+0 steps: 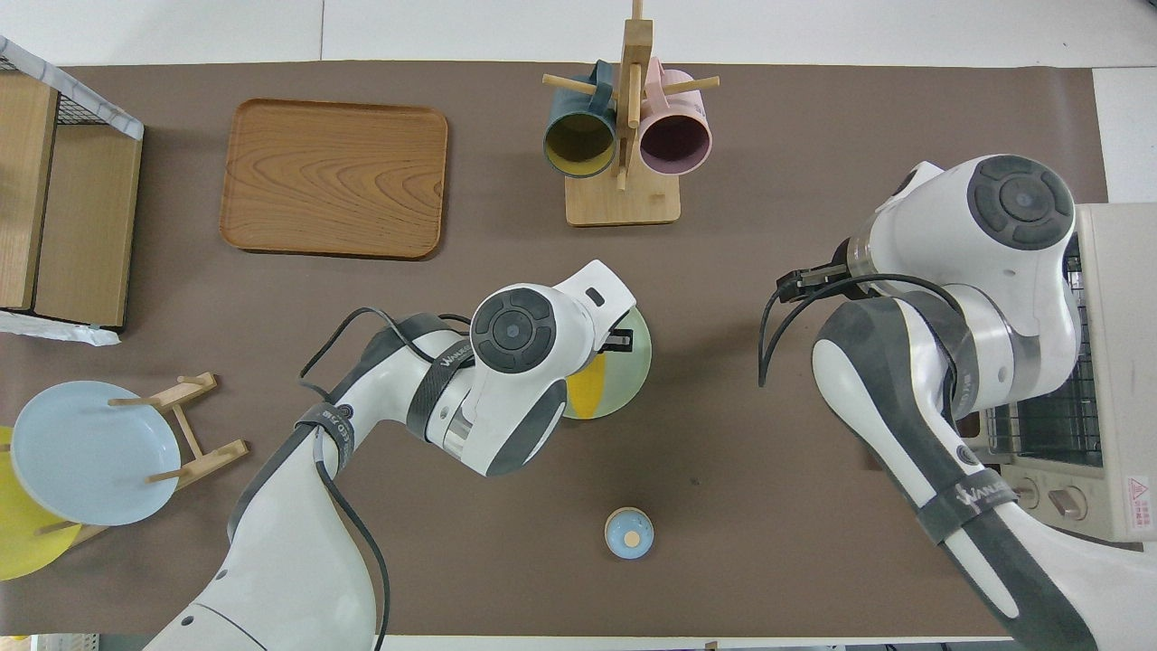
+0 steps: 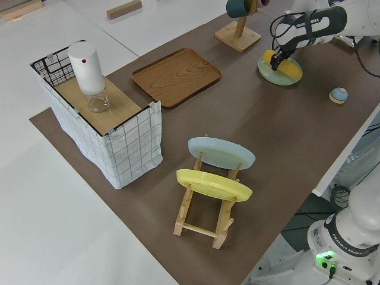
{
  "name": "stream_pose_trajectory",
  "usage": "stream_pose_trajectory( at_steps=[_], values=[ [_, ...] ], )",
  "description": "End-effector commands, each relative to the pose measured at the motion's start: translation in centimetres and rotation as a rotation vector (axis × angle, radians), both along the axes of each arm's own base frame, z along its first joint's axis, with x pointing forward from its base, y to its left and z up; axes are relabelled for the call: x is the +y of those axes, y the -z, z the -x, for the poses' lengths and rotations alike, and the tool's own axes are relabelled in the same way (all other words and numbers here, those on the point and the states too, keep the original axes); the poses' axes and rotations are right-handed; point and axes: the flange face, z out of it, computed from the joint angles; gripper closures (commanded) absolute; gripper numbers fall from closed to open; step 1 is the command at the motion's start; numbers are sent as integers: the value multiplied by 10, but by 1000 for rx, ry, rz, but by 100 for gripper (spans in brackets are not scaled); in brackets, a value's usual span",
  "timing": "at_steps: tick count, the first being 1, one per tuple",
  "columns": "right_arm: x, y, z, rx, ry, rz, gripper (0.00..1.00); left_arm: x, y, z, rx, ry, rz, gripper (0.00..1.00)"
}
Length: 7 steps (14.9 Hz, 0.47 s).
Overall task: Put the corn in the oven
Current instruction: 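Carry the corn to the green plate while the right gripper opens the oven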
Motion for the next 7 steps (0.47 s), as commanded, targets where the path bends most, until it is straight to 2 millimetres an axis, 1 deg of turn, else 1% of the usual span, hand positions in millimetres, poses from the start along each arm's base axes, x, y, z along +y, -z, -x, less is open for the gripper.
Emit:
stream_pose_trajectory(
  at_steps=[1, 2, 3, 4, 6, 7],
  values=[
    [-3, -1, 5, 13, 22, 0, 0, 10, -4, 2, -1, 6, 0, 0],
    [4, -3, 6, 5, 16, -2, 0, 16, -8, -3, 4, -4, -3, 0],
    [8, -6, 5, -5, -2, -3, 0, 28, -21, -10, 10, -21, -6, 0],
    [10, -5, 5, -4, -8, -2, 0, 41, -40, -17, 17, -35, -9, 0],
    [20, -5, 7, 0, -16, -5, 0, 87, -85, -39, 19, -97, -5, 0],
    [29, -6, 9, 4, -11, -23, 0, 110, -105, -50, 18, -127, -3, 0]
  ],
)
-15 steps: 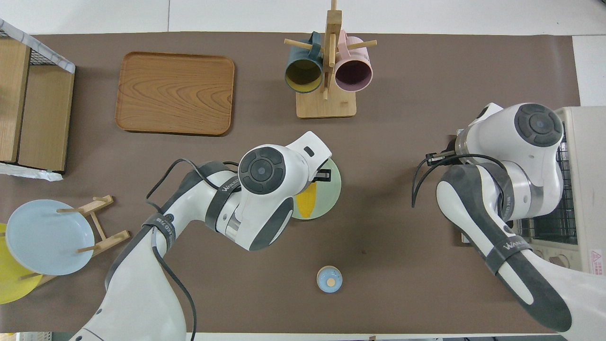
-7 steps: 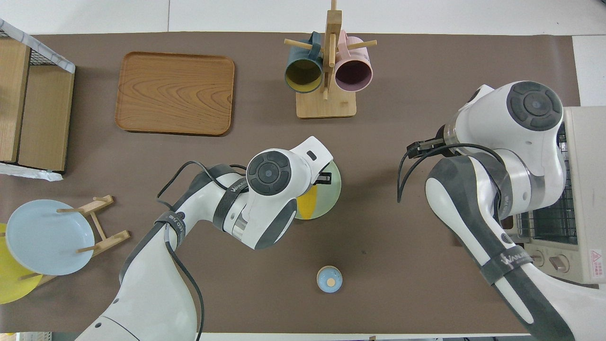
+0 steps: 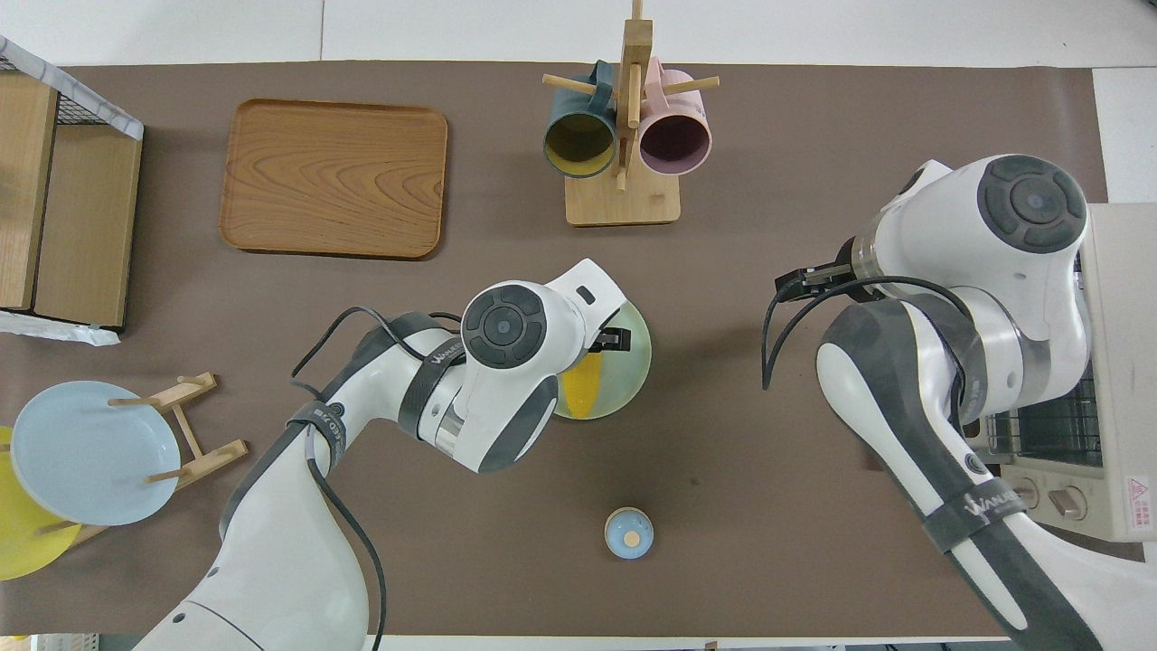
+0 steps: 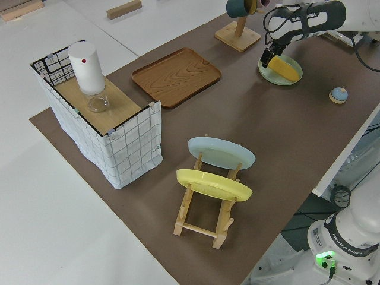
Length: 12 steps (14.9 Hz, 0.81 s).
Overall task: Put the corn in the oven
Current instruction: 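Carry the corn to the green plate while the right gripper opens the oven, then release the corn with the left gripper while the right gripper reaches the plate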
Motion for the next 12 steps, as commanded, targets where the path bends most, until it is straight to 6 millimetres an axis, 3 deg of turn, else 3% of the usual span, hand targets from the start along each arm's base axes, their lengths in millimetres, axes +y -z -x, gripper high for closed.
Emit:
stream_pose_trajectory(
  at_steps=[1, 2, 4, 6, 8, 10, 12],
  values=[
    [29, -6, 9, 8, 28, -45, 0, 63, -69, -18, 10, -58, 7, 0],
    [43, -10, 11, 7, 43, -47, 0, 76, -85, -26, 15, -78, 2, 0],
    [81, -23, 14, -18, 53, -53, 0, 121, -120, -49, 30, -141, -18, 0],
    [148, -39, 23, -15, 50, -45, 0, 168, -160, -68, 11, -159, -109, 0],
    [198, -45, 23, -38, 67, 3, 0, 202, -186, -70, -6, -168, -125, 0],
    [274, -27, 32, -32, 48, 76, 0, 228, -208, -57, 14, -100, -147, 0],
    [350, 20, 29, -54, 127, 114, 0, 252, -220, -47, 43, -29, -165, 0]
  ],
)
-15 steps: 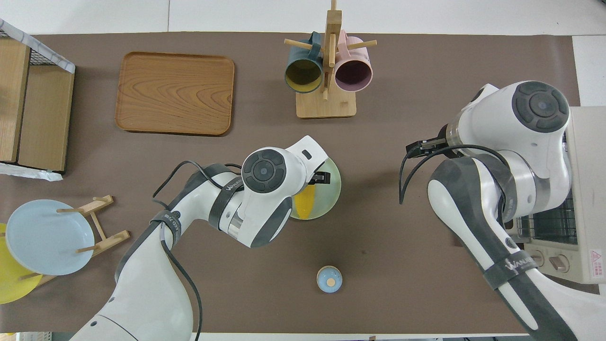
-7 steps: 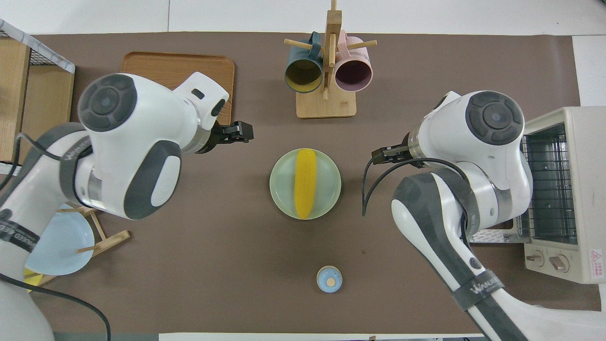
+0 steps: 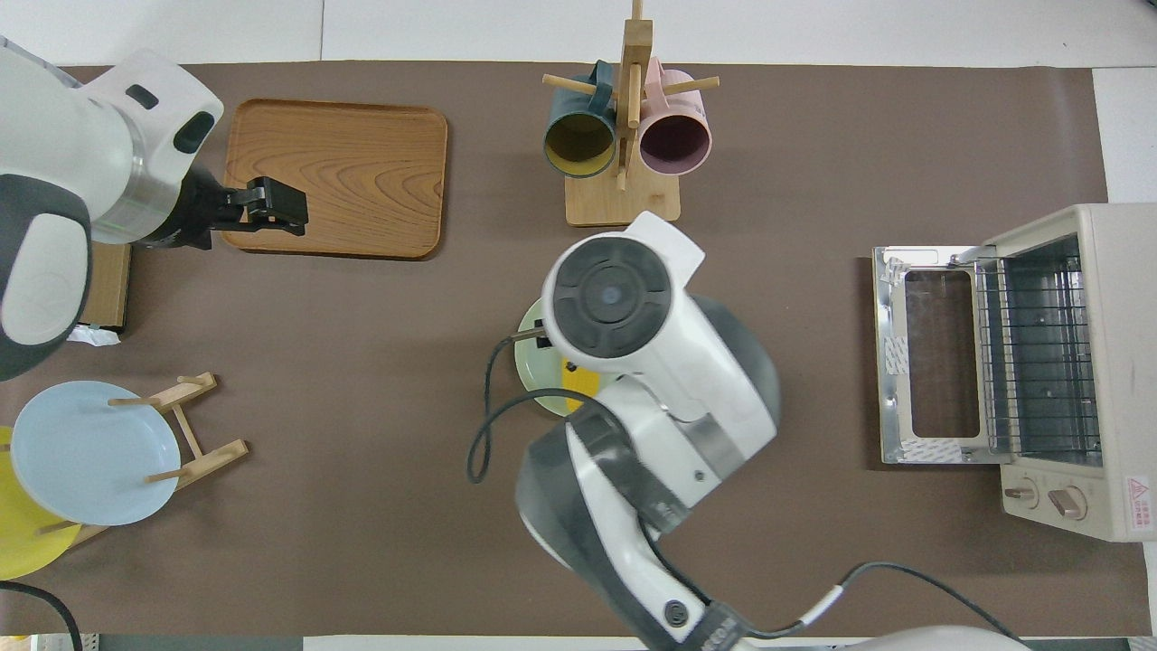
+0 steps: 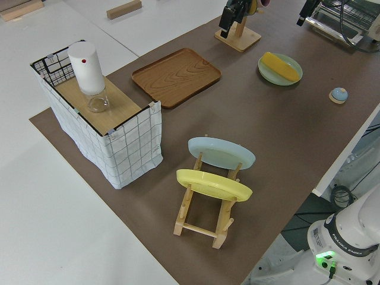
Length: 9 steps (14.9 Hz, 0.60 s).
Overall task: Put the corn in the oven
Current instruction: 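Release the corn with the left gripper while the right gripper reaches the plate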
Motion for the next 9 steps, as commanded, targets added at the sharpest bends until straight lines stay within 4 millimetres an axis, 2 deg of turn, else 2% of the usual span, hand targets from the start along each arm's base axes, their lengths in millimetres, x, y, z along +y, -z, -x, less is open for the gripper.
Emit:
stream_pose_trajectory(
  at_steps=[1, 3, 5, 6, 7, 8, 9],
  values=[
    [87, 74, -25, -20, 82, 38, 0, 30, -19, 21, 52, 101, -36, 0],
    [116, 94, -8, -59, 48, 23, 0, 48, -27, 31, 91, 114, -41, 0],
    [132, 112, 4, -76, 56, 7, 0, 64, -36, 43, 115, 89, -43, 0],
    [136, 127, 11, -84, 28, 33, 0, 72, -37, 42, 115, 69, -42, 0],
    [133, 132, 10, -97, 11, 60, 2, 76, -37, 42, 112, 58, -42, 0],
    [131, 133, 10, -101, -1, 84, 7, 86, -36, 41, 110, 37, -40, 0],
    [131, 134, 11, -102, -5, 91, 12, 88, -36, 39, 104, 32, -38, 0]
  ],
)
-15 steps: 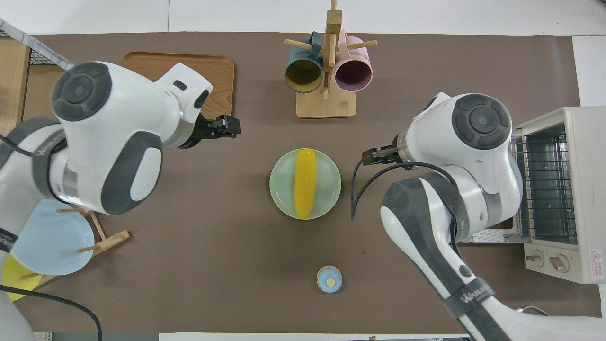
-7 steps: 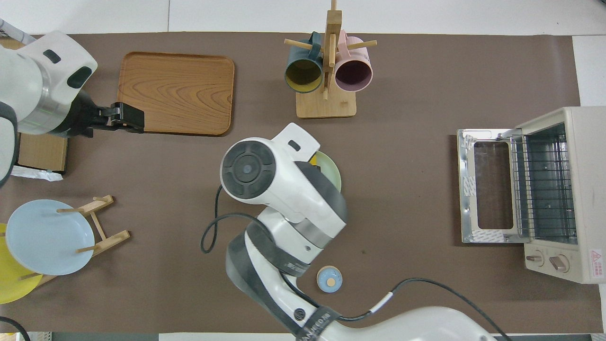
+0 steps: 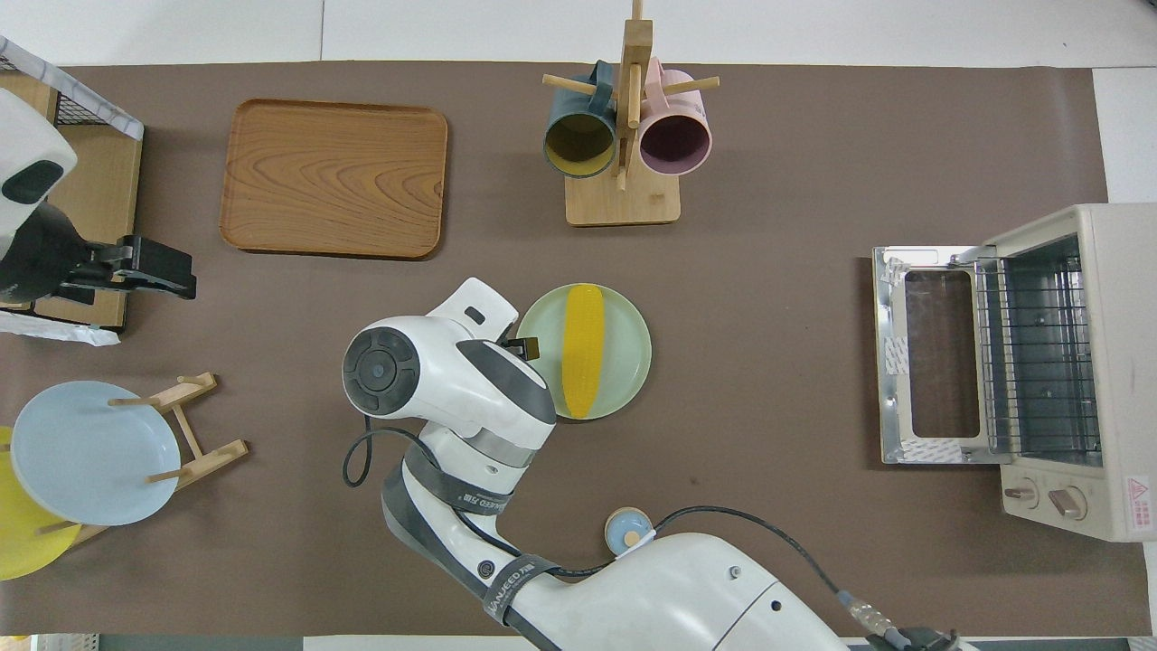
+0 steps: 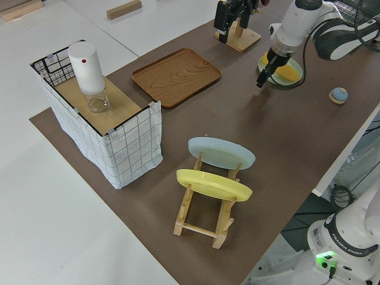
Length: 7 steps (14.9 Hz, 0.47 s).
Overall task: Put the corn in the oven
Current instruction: 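Grasp the green plate rim with the right gripper and lift it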
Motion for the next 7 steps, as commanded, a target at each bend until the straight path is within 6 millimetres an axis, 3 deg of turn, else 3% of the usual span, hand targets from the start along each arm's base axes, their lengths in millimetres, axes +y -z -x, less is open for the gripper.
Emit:
stream_pose_trajectory(
  at_steps=[1, 4, 7],
  values=[
    [-3, -4, -3, -20, -2, 28, 17, 11, 2, 3, -6, -9, -16, 0],
    [-8, 2, 1, -9, -3, 47, 36, 10, 9, -7, -32, -5, -14, 0],
    [-15, 11, 4, 15, 2, 88, 36, 6, 11, -5, -19, 6, -16, 0]
  ],
)
